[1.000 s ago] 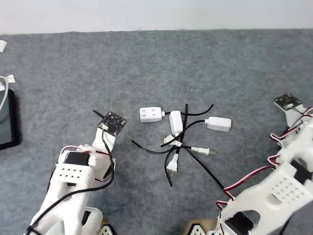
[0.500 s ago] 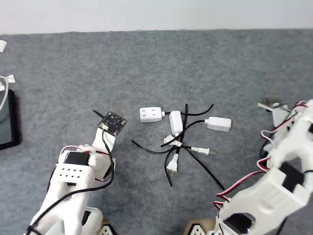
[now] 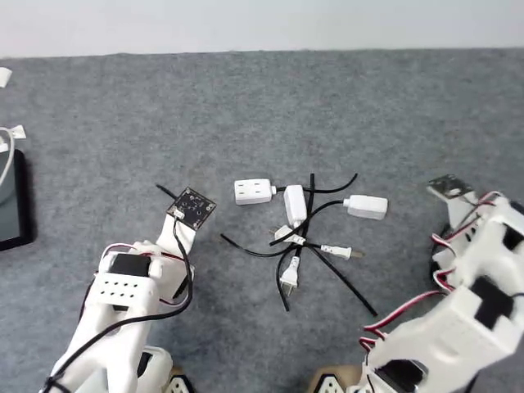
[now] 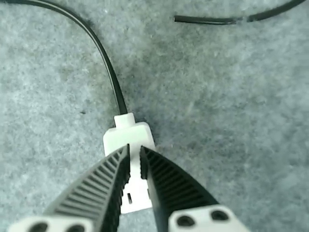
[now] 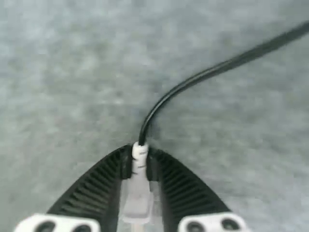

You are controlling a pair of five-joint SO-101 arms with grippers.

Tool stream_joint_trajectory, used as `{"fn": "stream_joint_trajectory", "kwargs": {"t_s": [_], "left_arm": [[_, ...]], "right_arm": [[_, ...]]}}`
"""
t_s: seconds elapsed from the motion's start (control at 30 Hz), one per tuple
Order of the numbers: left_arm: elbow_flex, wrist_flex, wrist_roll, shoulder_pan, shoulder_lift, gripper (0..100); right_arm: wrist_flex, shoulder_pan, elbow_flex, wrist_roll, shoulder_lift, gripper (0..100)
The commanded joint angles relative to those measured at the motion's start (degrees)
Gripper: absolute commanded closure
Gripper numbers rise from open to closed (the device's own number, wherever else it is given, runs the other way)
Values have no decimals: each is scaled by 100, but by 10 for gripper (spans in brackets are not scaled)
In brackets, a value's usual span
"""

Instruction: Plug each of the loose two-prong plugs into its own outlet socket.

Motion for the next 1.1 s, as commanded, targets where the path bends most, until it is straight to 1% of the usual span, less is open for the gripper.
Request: {"fn": "stream_joint_trajectory", "kwargs": {"t_s": [0.0, 0.07, 0.1, 0.17, 0.43, 0.57, 0.63, 0.77, 0.8, 0.83, 0.93, 1.0, 1.07], "left_arm": [[92, 18, -44, -18, 185, 987], [92, 18, -44, -18, 185, 987], [92, 18, -44, -18, 185, 987], [92, 18, -44, -18, 185, 987], [92, 18, -44, -18, 185, 987], [92, 26, -53, -18, 185, 987], [92, 26, -62, -18, 185, 987], [92, 26, -62, -18, 185, 987], [92, 26, -62, -18, 185, 987], [92, 26, -62, -18, 185, 987], [92, 70, -62, -18, 158, 987], [92, 70, -62, -18, 158, 987], [92, 70, -62, -18, 158, 987]], "right_arm": [[-901, 224, -149, -316, -233, 813], [-954, 224, -158, -325, -233, 756], [-971, 224, -176, -325, -242, 750], [-945, 224, -246, -325, -242, 785], [-708, 303, -360, -343, -365, 993], [-312, 426, -404, -325, -875, 983], [-57, 444, -378, -325, -1182, 952], [180, 664, -369, -325, -1701, 778], [154, 725, -369, -334, -1780, 747], [101, 787, -369, -334, -1807, 741], [-198, 963, -360, -325, -1666, 785], [-400, 1095, -360, -325, -1446, 848], [-541, 1182, -369, -334, -1191, 938]]}}
